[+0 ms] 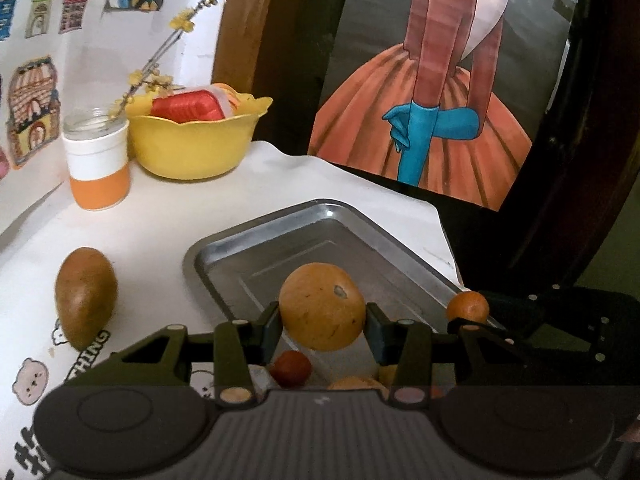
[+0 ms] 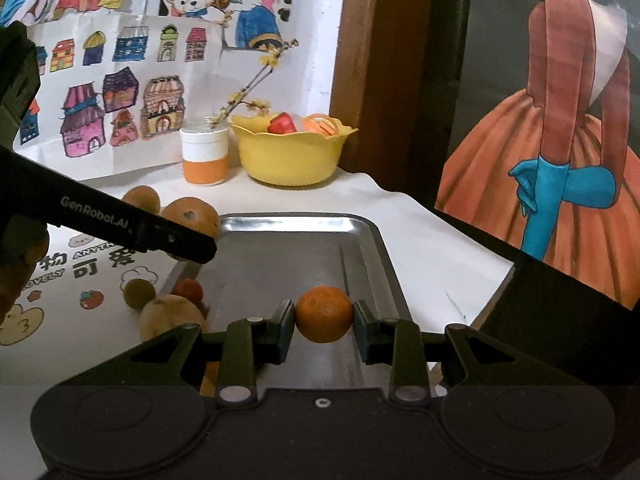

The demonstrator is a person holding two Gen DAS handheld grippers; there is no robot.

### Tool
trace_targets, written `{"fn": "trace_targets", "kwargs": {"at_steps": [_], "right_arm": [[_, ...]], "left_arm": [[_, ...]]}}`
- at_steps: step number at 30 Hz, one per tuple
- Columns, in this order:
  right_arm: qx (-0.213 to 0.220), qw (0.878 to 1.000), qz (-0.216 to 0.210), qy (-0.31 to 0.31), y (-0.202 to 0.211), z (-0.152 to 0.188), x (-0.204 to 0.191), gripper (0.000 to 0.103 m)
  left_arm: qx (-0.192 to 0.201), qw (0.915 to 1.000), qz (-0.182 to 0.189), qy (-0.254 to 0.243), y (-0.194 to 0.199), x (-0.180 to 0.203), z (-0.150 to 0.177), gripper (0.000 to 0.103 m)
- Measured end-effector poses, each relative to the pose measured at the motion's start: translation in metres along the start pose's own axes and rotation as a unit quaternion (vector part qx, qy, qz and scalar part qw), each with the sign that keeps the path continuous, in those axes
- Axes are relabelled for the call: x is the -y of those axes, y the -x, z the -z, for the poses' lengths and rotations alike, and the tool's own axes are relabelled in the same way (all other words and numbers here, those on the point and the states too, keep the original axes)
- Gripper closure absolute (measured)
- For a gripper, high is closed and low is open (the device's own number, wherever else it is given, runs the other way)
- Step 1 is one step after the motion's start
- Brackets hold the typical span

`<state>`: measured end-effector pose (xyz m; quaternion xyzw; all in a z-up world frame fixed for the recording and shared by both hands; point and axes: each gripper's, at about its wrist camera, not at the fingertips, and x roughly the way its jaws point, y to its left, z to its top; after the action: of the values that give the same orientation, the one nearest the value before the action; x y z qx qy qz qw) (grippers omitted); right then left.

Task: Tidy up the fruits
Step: 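Carry both oranges over the steel tray with both tools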

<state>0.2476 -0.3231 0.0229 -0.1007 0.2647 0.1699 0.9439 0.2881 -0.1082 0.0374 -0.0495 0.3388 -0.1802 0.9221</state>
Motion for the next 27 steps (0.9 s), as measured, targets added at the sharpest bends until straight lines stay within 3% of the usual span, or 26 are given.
{"fn": "trace_targets", "kwargs": {"at_steps": [7,27], "right_arm": [[-0.007,1.000,-0.004,-0.011,-0.014,0.003,0.005,0.069],[-0.030,0.999,-0.033,0.008,-0.054,-0.008,-0.002,0.069]], "left_arm": [[-0.010,0.9997,0.005,0.021,-0.020,-0.003,-0.006,0.055],[-0.044,0.9964,-0.050,0.052,-0.056,-0.026,-0.009,0.055]]}}
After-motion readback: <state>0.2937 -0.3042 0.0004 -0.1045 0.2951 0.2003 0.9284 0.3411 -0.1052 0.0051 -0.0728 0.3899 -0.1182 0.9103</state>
